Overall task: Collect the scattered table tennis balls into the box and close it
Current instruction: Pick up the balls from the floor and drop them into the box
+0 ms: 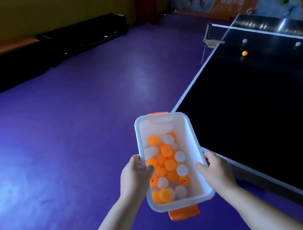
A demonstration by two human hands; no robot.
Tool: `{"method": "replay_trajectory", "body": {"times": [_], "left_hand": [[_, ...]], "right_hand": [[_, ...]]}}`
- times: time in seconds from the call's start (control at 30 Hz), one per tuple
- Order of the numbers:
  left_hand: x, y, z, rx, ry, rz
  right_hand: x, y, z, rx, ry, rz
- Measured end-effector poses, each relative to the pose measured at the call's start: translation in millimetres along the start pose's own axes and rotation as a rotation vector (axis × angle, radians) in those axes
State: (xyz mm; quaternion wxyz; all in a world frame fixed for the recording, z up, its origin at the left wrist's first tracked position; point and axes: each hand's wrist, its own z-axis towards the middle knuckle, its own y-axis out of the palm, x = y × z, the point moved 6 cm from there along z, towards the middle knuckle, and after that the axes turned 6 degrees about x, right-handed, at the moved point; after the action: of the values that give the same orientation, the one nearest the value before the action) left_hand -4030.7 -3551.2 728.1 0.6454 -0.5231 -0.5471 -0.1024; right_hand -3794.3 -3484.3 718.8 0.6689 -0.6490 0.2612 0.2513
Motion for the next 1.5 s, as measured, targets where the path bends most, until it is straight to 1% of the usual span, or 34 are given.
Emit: {"method": "replay_trajectory", "body": {"times": [0.13, 0.27, 0.37, 0.47, 0.53, 0.8, 0.97, 1.13, 1.27, 1.4, 1.5], "left_hand": [[-13.4, -28.6, 57.4, 0.021, -0.042, -0.002], [-15.7, -35.1, 122.6, 0.018, -0.072, 0.026], [-11.6, -32.6, 181.3, 0.031, -0.071, 0.082], [-9.9, -29.7, 243.0, 0.039, -0.085, 0.099], [-6.1, -32.7, 281.9, 0.042, -0.125, 0.112], [8.6, -60.2, 427.8, 0.133, -0.196, 0.015], [7.0, -70.4, 521.8, 0.151, -0.208, 0.011], [32.1, -65.0, 640.3, 0.058, -0.146, 0.025], [73.6, -50.6, 728.5, -0.046, -0.058, 0.058], [119.1, -7.2, 790.3, -0.176, 0.027, 0.065], [153.4, 47.0, 818.4, -0.287, 0.083, 0.087]], "right_hand": [[-40.6, 46.5, 33.3, -0.041, 0.006, 0.012], [-74.8, 83.0, 84.7, -0.071, 0.002, 0.029], [-88.4, 115.9, 137.5, -0.086, 0.017, 0.077], [-105.8, 152.1, 196.5, -0.106, 0.004, 0.049], [-124.3, 173.9, 233.7, -0.124, -0.01, 0.012], [-217.5, 251.6, 375.6, -0.233, -0.13, 0.041], [-258.2, 301.9, 446.3, -0.256, -0.116, 0.068], [-285.7, 333.9, 526.0, -0.145, -0.06, 0.049], [-301.5, 337.9, 584.3, -0.045, 0.043, 0.037], [-292.7, 325.4, 634.7, 0.065, 0.171, 0.06], [-262.8, 306.2, 665.9, 0.14, 0.274, 0.061]]}}
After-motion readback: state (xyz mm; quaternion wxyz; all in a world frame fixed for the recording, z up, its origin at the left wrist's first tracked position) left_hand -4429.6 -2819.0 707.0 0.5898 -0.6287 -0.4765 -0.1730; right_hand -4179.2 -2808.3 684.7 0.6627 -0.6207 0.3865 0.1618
